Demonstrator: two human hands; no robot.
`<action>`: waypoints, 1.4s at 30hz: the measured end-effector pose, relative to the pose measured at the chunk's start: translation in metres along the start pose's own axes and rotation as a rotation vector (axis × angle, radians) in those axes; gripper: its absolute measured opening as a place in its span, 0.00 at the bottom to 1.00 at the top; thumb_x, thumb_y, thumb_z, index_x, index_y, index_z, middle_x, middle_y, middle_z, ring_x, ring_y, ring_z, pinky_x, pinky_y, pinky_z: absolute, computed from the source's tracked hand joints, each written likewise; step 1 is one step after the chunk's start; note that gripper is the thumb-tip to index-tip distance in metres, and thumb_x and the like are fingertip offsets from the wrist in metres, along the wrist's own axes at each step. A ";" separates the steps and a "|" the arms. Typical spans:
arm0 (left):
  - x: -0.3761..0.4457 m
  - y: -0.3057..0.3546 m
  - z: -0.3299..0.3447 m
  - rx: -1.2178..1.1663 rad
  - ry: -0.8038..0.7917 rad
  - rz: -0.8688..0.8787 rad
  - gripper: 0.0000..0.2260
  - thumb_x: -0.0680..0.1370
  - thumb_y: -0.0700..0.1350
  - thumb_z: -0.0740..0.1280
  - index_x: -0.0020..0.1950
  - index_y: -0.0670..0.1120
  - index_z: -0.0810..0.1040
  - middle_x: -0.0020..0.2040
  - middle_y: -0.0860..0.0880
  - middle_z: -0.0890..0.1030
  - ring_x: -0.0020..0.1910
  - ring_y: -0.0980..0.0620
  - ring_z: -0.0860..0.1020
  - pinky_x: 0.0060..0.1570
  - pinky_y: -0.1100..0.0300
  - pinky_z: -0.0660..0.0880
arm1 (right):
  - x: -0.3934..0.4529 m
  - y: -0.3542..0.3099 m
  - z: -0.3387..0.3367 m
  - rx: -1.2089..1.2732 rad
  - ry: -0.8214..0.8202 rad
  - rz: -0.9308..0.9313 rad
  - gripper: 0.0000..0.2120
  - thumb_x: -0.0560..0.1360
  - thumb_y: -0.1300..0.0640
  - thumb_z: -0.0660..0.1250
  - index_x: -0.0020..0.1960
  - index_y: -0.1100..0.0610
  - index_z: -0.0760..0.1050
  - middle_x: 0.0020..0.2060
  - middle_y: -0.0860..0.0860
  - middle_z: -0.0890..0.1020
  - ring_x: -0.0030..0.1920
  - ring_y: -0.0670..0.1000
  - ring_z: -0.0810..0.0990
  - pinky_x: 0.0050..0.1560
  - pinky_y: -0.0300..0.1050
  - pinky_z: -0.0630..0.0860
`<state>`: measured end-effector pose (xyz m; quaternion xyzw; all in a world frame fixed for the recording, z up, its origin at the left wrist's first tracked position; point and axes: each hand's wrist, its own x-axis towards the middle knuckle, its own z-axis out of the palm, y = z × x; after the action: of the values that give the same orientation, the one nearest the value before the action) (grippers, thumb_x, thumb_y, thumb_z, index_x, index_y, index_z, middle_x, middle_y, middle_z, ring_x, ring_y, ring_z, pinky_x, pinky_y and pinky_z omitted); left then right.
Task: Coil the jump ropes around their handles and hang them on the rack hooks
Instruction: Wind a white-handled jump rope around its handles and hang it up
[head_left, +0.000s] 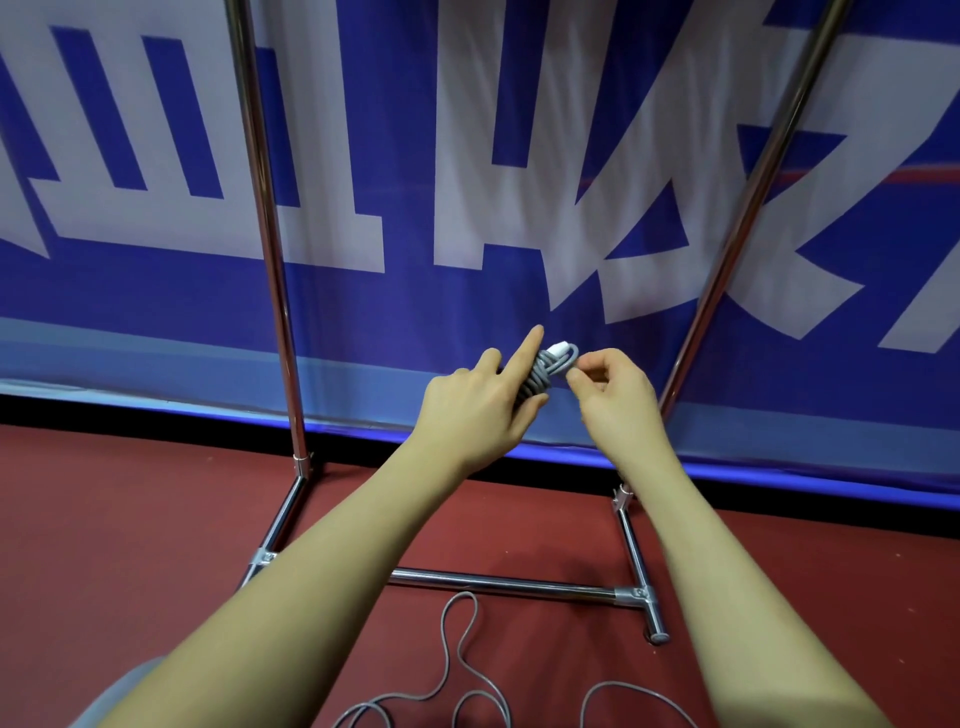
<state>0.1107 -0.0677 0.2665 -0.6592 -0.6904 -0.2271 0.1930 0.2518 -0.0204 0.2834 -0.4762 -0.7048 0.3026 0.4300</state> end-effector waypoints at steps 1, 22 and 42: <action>-0.001 -0.001 -0.001 -0.039 0.000 0.019 0.27 0.79 0.59 0.58 0.77 0.53 0.63 0.40 0.51 0.64 0.27 0.45 0.72 0.26 0.64 0.49 | 0.001 0.000 0.001 0.133 -0.006 0.048 0.03 0.78 0.62 0.63 0.46 0.56 0.74 0.37 0.49 0.77 0.36 0.48 0.73 0.42 0.42 0.70; 0.003 0.017 0.008 0.114 0.236 0.057 0.28 0.72 0.57 0.67 0.71 0.49 0.73 0.33 0.46 0.71 0.27 0.49 0.60 0.25 0.62 0.54 | 0.003 -0.003 0.001 0.317 0.104 0.110 0.09 0.79 0.60 0.64 0.40 0.55 0.75 0.34 0.49 0.78 0.34 0.44 0.73 0.36 0.36 0.68; 0.003 -0.005 -0.006 -0.342 -0.259 -0.041 0.31 0.78 0.61 0.60 0.78 0.60 0.51 0.55 0.51 0.78 0.54 0.48 0.75 0.45 0.55 0.70 | -0.007 0.001 0.004 -0.170 0.162 -0.374 0.02 0.78 0.66 0.60 0.47 0.63 0.71 0.48 0.52 0.72 0.45 0.46 0.71 0.46 0.51 0.72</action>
<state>0.1056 -0.0688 0.2729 -0.6917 -0.6742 -0.2582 -0.0168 0.2500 -0.0268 0.2787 -0.3944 -0.7670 0.1181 0.4921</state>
